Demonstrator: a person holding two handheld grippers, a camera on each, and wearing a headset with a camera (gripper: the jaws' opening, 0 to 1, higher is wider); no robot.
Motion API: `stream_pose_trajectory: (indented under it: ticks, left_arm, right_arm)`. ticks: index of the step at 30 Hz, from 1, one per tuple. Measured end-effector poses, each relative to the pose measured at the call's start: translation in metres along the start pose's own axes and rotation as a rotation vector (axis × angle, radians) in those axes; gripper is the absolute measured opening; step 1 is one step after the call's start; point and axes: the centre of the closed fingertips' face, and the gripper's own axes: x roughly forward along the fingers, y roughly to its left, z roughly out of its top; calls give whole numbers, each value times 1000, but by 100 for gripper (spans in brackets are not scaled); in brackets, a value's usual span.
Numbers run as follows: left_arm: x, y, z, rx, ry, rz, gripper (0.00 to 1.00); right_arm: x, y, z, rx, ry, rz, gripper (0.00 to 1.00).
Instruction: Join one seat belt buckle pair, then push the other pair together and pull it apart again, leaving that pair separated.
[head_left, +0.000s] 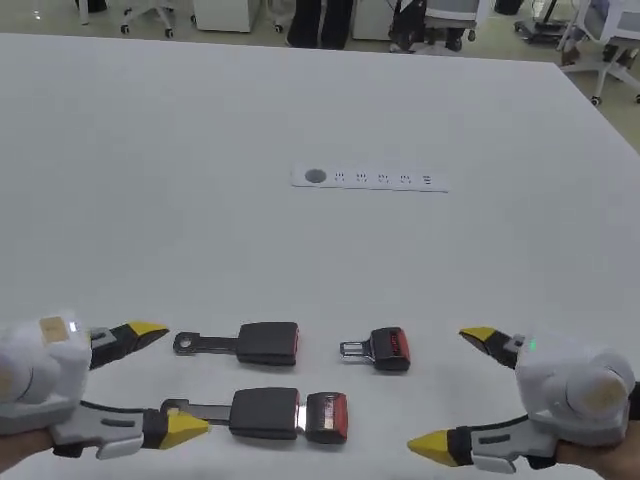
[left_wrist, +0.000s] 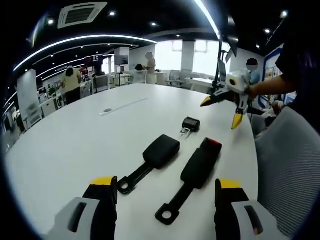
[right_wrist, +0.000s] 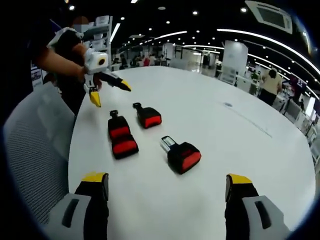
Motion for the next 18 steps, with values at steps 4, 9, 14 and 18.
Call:
stream_pose_trajectory:
  ticks: [4,9,14,18]
  left_arm:
    - [-1,-1,-4,-12,-33,36,91]
    - [-1,-6,-10,-28,-73,78,100]
    - [-1,-12,-10,-76,-112,94,100]
    - [-1,-12,-10,-86,-123,103,100]
  right_arm:
    - [1,10,2,17,-27,-5,99]
    - [4,17,-1,27,-64,-11,99]
    - [3,20,3,41,-107,-35,99]
    - [4,24,2,60,-120,-40,99]
